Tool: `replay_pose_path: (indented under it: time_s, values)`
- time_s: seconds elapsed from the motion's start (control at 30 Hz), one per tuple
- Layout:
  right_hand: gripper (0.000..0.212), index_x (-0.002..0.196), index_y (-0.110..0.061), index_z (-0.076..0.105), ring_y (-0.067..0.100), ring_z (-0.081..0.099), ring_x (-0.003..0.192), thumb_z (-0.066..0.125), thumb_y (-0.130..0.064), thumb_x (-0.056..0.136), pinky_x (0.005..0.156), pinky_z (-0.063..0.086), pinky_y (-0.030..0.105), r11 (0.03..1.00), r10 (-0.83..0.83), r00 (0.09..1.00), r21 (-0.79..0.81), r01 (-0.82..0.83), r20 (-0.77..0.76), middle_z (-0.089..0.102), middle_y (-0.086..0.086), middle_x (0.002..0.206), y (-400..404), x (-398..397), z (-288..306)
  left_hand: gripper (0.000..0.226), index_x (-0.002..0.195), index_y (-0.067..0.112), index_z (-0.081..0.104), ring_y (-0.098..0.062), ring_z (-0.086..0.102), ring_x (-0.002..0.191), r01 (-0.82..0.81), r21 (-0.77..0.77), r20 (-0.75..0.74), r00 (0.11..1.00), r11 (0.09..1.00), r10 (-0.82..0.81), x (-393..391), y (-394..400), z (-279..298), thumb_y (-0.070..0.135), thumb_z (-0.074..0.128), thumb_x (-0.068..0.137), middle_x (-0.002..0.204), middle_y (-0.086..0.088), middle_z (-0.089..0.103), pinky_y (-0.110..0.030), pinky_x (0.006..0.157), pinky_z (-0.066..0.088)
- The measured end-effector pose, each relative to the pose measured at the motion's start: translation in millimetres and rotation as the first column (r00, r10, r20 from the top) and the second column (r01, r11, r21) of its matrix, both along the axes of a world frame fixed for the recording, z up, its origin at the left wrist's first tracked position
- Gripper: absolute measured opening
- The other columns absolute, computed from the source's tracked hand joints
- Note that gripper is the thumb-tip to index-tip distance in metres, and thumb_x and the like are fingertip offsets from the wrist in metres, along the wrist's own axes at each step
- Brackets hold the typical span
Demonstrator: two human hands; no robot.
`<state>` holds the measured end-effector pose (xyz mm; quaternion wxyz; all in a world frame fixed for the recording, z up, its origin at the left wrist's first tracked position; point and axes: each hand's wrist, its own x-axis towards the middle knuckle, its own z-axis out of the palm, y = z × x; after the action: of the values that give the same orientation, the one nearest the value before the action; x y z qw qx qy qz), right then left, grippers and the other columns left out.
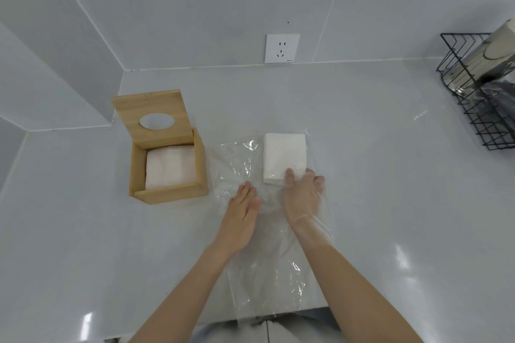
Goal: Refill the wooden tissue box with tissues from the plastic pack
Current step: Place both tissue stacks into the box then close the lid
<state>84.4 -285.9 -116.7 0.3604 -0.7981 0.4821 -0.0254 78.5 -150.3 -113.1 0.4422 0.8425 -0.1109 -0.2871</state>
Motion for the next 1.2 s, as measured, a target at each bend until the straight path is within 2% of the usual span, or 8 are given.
replay_pose_path:
  time_s: [0.17, 0.27, 0.4, 0.47, 0.6, 0.77, 1.0, 1.2]
  values:
    - [0.04, 0.112, 0.001, 0.051, 0.031, 0.045, 0.113, 0.058, -0.029, 0.086, 0.088, 0.034, 0.033, 0.991, -0.107, 0.987, 0.095, 0.096, 0.123, 0.047, 0.015, 0.121, 6.3, -4.5, 7.4, 0.044, 0.142, 0.011, 0.024, -0.008, 0.003, 0.143, 0.002, -0.01, -0.012, 1.0, 1.0, -0.002, 2.3, 0.3, 0.8, 0.024, 0.026, 0.1, 0.156, 0.0, 0.01, -0.022, 0.112, -0.006]
    - [0.029, 0.106, -0.001, 0.05, 0.029, 0.054, 0.095, 0.06, -0.02, 0.085, 0.066, 0.029, 0.022, 0.964, -0.198, 0.943, 0.228, 0.138, 0.268, 0.055, 0.005, 0.093, 13.2, -16.9, 14.1, 0.044, 0.143, 0.01, 0.022, -0.009, 0.002, 0.143, 0.005, -0.017, -0.024, 1.0, 1.0, -0.005, 3.7, 0.2, 2.4, 0.023, 0.024, 0.1, 0.156, 0.0, 0.01, -0.024, 0.113, -0.006]
    - [0.031, 0.113, -0.006, 0.047, 0.01, 0.058, 0.075, 0.06, -0.016, 0.087, 0.056, 0.041, 0.006, 0.887, -0.268, 0.892, 0.455, 0.08, 0.363, 0.06, 0.002, 0.087, 15.2, -50.0, 20.3, 0.045, 0.143, 0.01, 0.021, -0.009, 0.002, 0.143, 0.039, 0.001, 0.018, 0.999, 0.999, -0.039, 2.6, 1.4, 0.6, 0.024, 0.024, 0.1, 0.156, -0.001, 0.01, -0.024, 0.112, -0.006]
    - [0.032, 0.117, -0.011, 0.047, 0.015, 0.062, 0.084, 0.06, -0.016, 0.088, 0.07, 0.049, 0.014, 0.854, -0.254, 0.888, 0.521, 0.019, 0.383, 0.063, 0.005, 0.096, 18.8, -68.4, 18.1, 0.046, 0.144, 0.01, 0.021, -0.008, 0.001, 0.143, 0.041, 0.01, 0.033, 0.999, 0.999, -0.042, 2.4, 0.9, -1.5, 0.024, 0.023, 0.1, 0.156, 0.0, 0.009, -0.023, 0.112, -0.007]
    - [0.023, 0.108, -0.008, 0.053, 0.016, 0.061, 0.073, 0.059, -0.01, 0.086, 0.056, 0.05, 0.018, 0.798, -0.291, 0.914, 0.598, 0.068, 0.284, 0.063, 0.002, 0.082, 20.4, -92.9, 16.7, 0.045, 0.143, 0.008, 0.022, -0.009, 0.001, 0.144, 0.051, 0.03, 0.056, 0.997, 0.998, -0.053, 4.6, -0.7, -3.6, 0.023, 0.023, 0.1, 0.156, -0.002, 0.008, -0.024, 0.112, -0.005]
    - [0.018, 0.101, -0.014, 0.054, 0.016, 0.058, 0.072, 0.057, -0.02, 0.084, 0.061, 0.047, 0.029, 0.866, -0.081, 0.988, 0.5, 0.005, 0.13, 0.06, -0.001, 0.079, 11.4, -95.7, 16.9, 0.047, 0.136, 0.0, 0.034, -0.012, 0.005, 0.144, 0.122, 0.136, 0.121, 0.983, 0.983, -0.139, 15.2, -4.0, -9.3, 0.027, 0.022, 0.099, 0.155, -0.009, 0.018, -0.038, 0.119, 0.004]
    - [0.033, 0.109, -0.012, 0.056, 0.026, 0.061, 0.081, 0.063, -0.024, 0.079, 0.082, 0.051, 0.044, 0.824, -0.154, 0.973, 0.566, 0.031, 0.172, 0.063, 0.005, 0.085, 3.2, -53.5, 6.3, 0.049, 0.142, 0.001, 0.022, -0.018, 0.006, 0.144, 0.087, 0.22, 0.303, 0.941, 0.972, -0.152, 40.6, -7.9, 15.6, 0.025, 0.027, 0.099, 0.155, -0.011, 0.013, -0.024, 0.116, 0.002]
    - [0.028, 0.095, -0.03, 0.054, 0.024, 0.064, 0.084, 0.062, -0.037, 0.07, 0.088, 0.051, 0.047, 0.834, -0.123, 0.976, 0.551, 0.003, 0.182, 0.065, -0.002, 0.084, -10.2, -12.1, 1.1, 0.048, 0.143, 0.007, 0.024, -0.011, 0.012, 0.143, -0.046, 0.194, 0.225, 0.974, 0.98, 0.001, 14.4, 3.6, 27.3, 0.027, 0.027, 0.1, 0.155, -0.004, 0.02, -0.022, 0.114, 0.006]
